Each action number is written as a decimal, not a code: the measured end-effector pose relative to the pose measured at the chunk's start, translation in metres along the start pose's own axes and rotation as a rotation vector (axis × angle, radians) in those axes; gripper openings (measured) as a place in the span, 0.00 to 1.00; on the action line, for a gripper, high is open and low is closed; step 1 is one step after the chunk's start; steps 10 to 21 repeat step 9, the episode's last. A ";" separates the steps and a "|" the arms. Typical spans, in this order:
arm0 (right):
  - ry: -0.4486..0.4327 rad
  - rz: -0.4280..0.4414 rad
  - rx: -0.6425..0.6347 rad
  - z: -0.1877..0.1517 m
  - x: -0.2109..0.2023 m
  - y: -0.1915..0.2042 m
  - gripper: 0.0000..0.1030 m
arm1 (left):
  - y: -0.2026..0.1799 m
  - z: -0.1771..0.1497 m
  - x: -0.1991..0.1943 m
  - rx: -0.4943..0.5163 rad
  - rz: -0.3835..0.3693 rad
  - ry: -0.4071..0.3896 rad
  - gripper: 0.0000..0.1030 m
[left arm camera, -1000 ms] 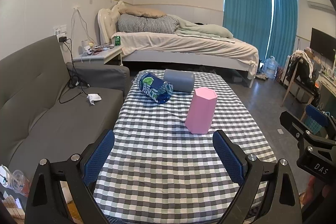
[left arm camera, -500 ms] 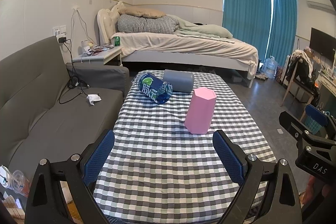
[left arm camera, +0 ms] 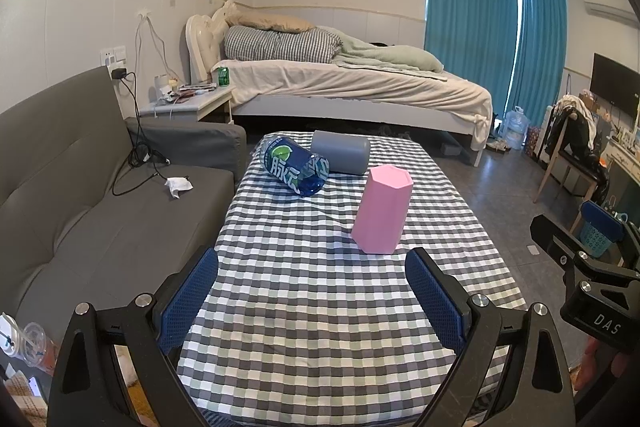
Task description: Flip cup upside down
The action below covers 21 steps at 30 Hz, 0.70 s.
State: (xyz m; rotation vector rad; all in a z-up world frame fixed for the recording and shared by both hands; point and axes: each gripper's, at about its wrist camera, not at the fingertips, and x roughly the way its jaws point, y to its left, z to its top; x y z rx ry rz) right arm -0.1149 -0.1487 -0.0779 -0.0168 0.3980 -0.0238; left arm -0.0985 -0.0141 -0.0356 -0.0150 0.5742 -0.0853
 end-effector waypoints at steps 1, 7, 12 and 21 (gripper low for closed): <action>0.000 0.000 0.000 0.000 0.000 0.000 1.00 | 0.000 0.000 0.000 0.000 0.000 0.001 0.94; 0.005 -0.001 -0.001 -0.001 0.001 0.000 1.00 | 0.002 0.000 0.001 -0.001 0.000 0.001 0.94; 0.007 -0.003 -0.001 -0.001 0.001 0.001 1.00 | 0.002 0.001 0.001 0.002 -0.007 0.004 0.94; 0.007 -0.003 -0.001 -0.001 0.001 0.001 1.00 | 0.002 0.001 0.001 0.002 -0.007 0.004 0.94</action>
